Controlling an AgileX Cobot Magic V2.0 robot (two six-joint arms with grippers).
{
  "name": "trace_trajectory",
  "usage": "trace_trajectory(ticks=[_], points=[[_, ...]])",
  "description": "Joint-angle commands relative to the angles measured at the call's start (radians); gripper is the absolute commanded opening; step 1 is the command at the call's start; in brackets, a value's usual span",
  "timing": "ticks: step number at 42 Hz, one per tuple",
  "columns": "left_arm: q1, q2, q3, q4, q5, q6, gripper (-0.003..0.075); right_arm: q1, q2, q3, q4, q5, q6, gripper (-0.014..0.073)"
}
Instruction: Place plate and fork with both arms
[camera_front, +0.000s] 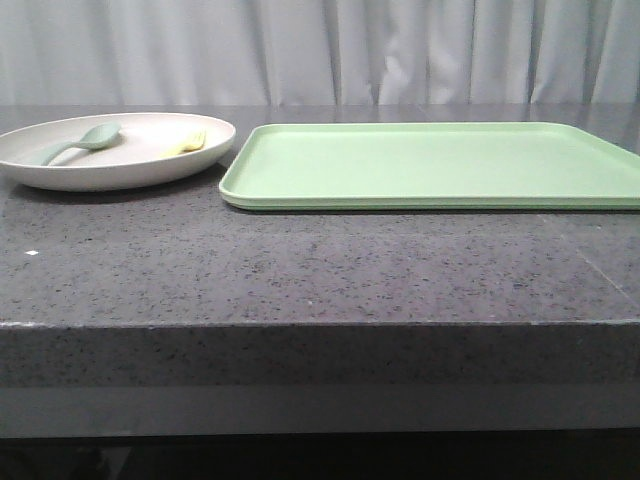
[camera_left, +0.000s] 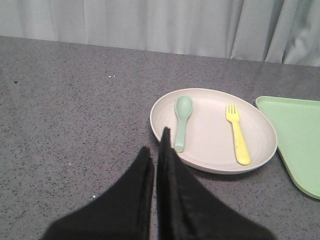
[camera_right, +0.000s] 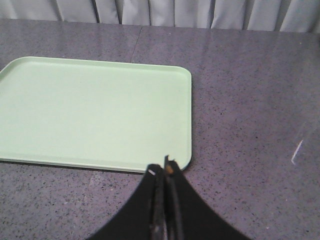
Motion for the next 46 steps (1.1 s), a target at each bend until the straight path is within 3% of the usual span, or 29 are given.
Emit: trace_trajectory(ticks=[1,6,9,36,46], points=[[-0.001,0.014,-0.036,0.022,-0.076,-0.008,0.0214,-0.003,0.010,-0.029,-0.009,-0.076,-0.007,0.0217],[-0.001,0.014,-0.036,0.049,-0.076,-0.008,0.0491,-0.003,0.010,-0.029,-0.011,-0.077,-0.007,0.0472],[-0.001,0.014,-0.036,0.049,-0.076,-0.008,0.0566,-0.003,0.010,-0.029,-0.011,-0.077,-0.007,0.0551],[-0.001,0.014,-0.036,0.049,-0.105,-0.008,0.0512,-0.003,0.010,-0.029,-0.011,-0.077,-0.007,0.0562],[-0.001,0.033,-0.051,0.052,-0.028,-0.008,0.0584,-0.003,0.010,-0.029,-0.011,-0.076,-0.007,0.0562]])
